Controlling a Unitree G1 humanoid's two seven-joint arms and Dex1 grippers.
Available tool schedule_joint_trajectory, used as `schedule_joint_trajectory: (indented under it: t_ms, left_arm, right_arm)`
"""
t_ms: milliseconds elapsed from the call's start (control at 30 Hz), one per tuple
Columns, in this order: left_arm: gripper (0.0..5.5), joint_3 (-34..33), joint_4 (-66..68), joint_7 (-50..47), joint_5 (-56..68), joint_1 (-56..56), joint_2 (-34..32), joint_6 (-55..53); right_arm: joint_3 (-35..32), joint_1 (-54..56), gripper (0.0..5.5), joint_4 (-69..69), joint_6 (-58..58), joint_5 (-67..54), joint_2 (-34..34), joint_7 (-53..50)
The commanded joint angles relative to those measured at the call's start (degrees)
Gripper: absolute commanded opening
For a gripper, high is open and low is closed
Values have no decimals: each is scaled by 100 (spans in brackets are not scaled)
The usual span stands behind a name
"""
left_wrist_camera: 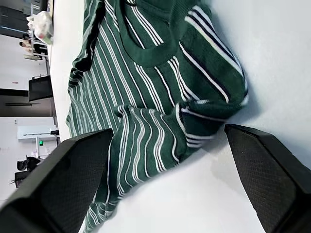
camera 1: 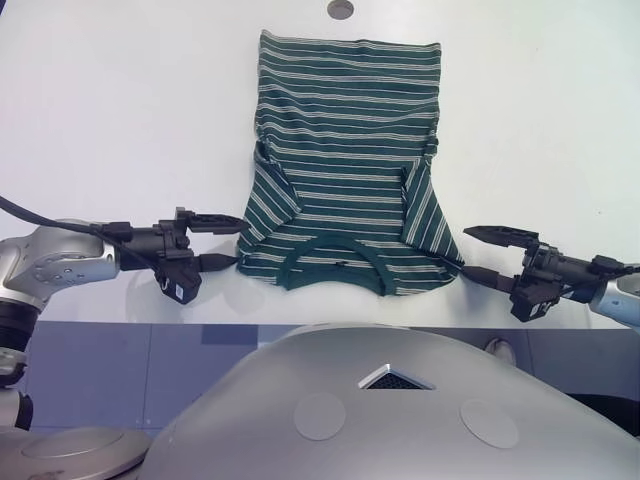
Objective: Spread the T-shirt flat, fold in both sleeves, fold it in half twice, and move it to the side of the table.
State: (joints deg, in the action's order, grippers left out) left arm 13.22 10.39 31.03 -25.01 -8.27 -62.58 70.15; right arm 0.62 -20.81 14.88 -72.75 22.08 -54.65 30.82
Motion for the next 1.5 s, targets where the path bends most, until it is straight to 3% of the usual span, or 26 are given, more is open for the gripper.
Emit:
schedule_joint_trajectory:
  t_ms: [33,167,633,767,900,1033,1267,1400,1500]
  left_arm:
    - [425,373,161,226,-535,-101,203,-336]
    - [427,485,208,217,-615,-44,322,-441]
    - [115,903,278,340,-384,-153,327,-683]
    - [48,1061,228,483,-154,-153,289,-982]
    - [0,1365,-711,1349,1202,-177,22,-1991]
    - [0,1557,-2679,3133,3571,373,-638,-4331]
    - [0,1186,-3875,5476,5763,1578,-1097,-7170]
    - [0,870,-4264,6027,6357,1298,-1446,-7976]
    - [0,470,-4400,6055,7002,1712,-1387,-8808]
  right_arm:
    - [521,-48,422,397,360,844,-66,217]
    - [731,73,407,435,433,882,-78,89]
    - [1417,94,73,-134,1076,392,-322,164]
    - [1593,177,2,-170,1286,86,-397,249]
    - [1748,316,0,-1393,2562,-1444,-881,1108]
    - [1759,847,0,-2948,5002,-3531,-1793,2909]
    - [1575,1351,0,-3945,7040,-4674,-2696,5090]
    - [1285,1816,0,-4218,7997,-5262,-2631,5494]
    - [1294,2739,0,-4010,8846,-5618,-2151,5641]
